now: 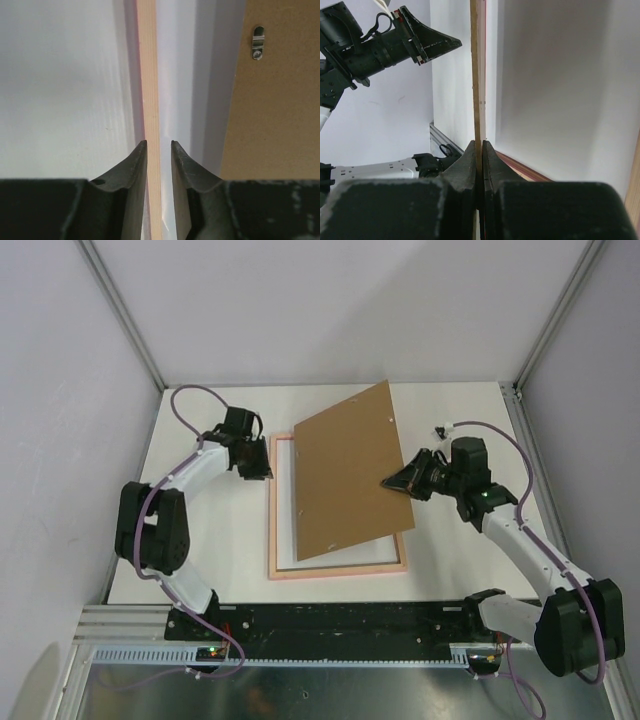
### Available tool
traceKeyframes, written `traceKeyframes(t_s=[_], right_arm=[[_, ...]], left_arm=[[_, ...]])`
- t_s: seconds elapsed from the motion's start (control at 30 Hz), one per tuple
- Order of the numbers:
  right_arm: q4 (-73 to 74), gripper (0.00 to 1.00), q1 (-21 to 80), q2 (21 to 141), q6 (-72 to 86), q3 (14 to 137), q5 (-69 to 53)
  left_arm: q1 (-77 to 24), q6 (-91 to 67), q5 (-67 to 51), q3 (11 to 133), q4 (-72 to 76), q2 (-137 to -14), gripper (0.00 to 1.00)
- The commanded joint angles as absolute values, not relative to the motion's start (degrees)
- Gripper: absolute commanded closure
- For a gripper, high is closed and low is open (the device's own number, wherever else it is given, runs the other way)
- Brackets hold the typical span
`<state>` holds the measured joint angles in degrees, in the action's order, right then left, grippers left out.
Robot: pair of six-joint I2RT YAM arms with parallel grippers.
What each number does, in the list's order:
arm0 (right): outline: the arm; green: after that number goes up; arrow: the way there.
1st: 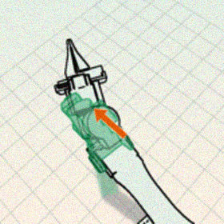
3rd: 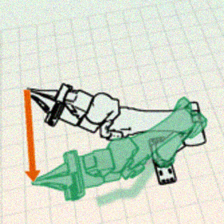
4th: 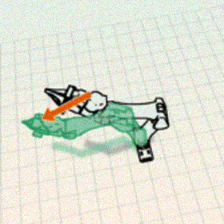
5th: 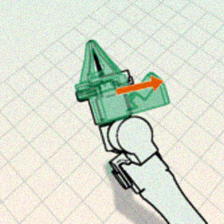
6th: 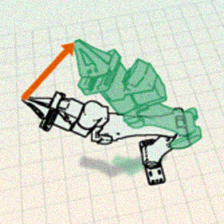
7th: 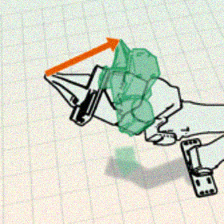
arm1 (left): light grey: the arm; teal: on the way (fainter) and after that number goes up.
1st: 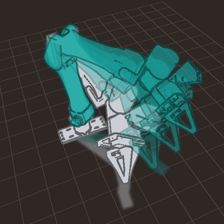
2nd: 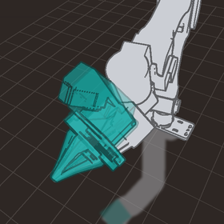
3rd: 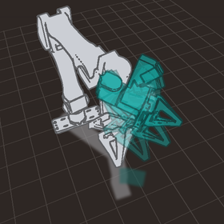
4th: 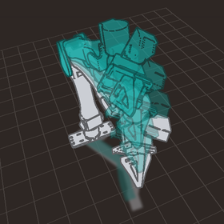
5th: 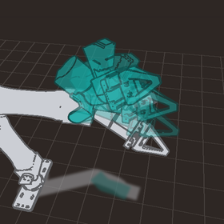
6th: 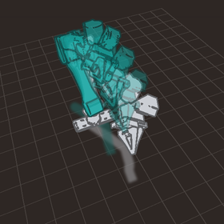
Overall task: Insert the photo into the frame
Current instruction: Place the backboard on the frame body.
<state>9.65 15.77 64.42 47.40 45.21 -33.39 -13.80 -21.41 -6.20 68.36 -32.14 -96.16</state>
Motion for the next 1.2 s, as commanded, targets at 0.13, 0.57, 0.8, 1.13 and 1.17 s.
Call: traceKeyframes(t_s=[0.13,0.57,0.8,1.13,1.17], right_arm=[[-5.84,1.0,16.2,64.15,51.23,41.99,-36.83],[-11.85,1.0,19.23,67.57,52.66,37.85,-35.08],[-14.88,1.0,20.4,69.69,53.85,36.16,-34.15],[-20.08,1.0,22.14,71.51,55.06,33.16,-31.64],[-20.5,1.0,22.28,71.66,55.13,32.93,-31.33]], left_arm=[[-12.32,-23.96,-4.91,70.13,-31.6,-97.61,0.79],[-12.39,-25.71,-4.08,69.44,-30.18,-104.27,0.91],[-12.79,-25.99,-3.68,69.1,-29.98,-105.95,0.98],[-13.39,-25.8,-3.7,68.91,-29.97,-106.68,1.0],[-13.42,-25.82,-3.69,68.91,-30.01,-106.69,1.0]])
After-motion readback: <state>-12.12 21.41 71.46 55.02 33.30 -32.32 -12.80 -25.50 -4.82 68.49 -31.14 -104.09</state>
